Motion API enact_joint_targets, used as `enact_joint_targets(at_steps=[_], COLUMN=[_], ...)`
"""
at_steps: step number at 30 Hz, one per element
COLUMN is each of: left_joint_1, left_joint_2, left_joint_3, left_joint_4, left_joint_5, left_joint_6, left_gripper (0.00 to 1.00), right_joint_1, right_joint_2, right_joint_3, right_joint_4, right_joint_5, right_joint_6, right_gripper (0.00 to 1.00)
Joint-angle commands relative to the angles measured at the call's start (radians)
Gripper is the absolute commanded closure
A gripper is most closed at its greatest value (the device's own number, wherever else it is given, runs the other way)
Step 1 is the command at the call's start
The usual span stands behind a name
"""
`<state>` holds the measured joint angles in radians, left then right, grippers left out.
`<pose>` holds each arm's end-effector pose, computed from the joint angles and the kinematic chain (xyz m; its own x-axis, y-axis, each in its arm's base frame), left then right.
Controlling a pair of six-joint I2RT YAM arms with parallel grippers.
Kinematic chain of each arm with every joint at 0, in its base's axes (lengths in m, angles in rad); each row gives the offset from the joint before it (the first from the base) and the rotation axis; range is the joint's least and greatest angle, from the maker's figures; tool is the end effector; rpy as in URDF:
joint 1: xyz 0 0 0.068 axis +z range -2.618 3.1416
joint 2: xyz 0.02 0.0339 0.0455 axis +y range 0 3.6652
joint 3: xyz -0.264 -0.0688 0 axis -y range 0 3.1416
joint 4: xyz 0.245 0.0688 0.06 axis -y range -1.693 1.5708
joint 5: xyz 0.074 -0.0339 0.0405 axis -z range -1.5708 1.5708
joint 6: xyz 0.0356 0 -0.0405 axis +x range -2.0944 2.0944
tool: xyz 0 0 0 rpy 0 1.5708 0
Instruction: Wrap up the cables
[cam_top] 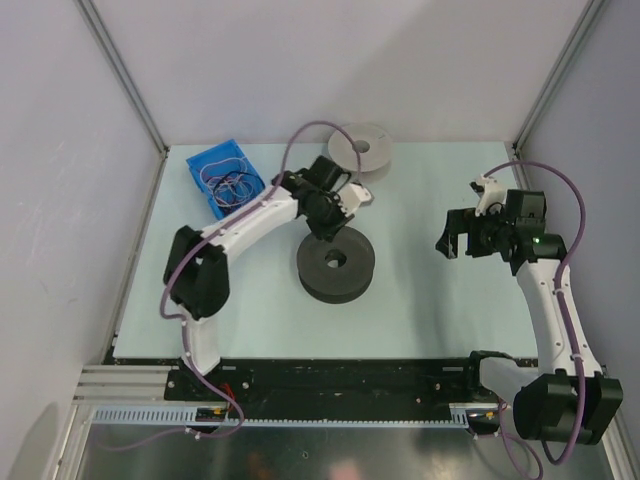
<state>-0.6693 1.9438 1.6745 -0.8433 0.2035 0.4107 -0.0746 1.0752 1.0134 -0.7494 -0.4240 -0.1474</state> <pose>0.3222 -0.2641 0.2544 -0.3743 0.7947 -0.4779 0.9022 0.4312 0.0104 0.2165 -0.0015 0.3133 -0.6837 -0.0831 -0.7250 -0.3185 0.9279 0.1939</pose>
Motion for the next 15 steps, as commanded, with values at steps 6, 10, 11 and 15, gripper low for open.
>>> enact_joint_targets(at_steps=[6,10,11,15], left_joint_1=[0.297,0.497,0.534,0.664], left_joint_2=[-0.368,-0.368,-0.355,-0.299], left_joint_3=[0.159,0.23,0.245,0.262], left_joint_4=[-0.032,-0.03,-0.031,-0.031], left_joint_5=[0.198,0.199,0.176,0.18], left_joint_6=[-0.032,-0.051,-0.055,-0.01], left_gripper=[0.28,0.14,0.13,0.12], right_joint_1=[0.008,0.039,0.044,0.113], right_joint_2=[-0.092,-0.093,-0.09,-0.048], right_joint_3=[0.022,0.055,0.065,0.099], right_joint_4=[0.186,0.247,0.262,0.332], right_joint_5=[-0.047,-0.059,-0.067,-0.041], right_joint_6=[-0.115,-0.131,-0.132,-0.148], right_gripper=[0.01,0.01,0.01,0.01])
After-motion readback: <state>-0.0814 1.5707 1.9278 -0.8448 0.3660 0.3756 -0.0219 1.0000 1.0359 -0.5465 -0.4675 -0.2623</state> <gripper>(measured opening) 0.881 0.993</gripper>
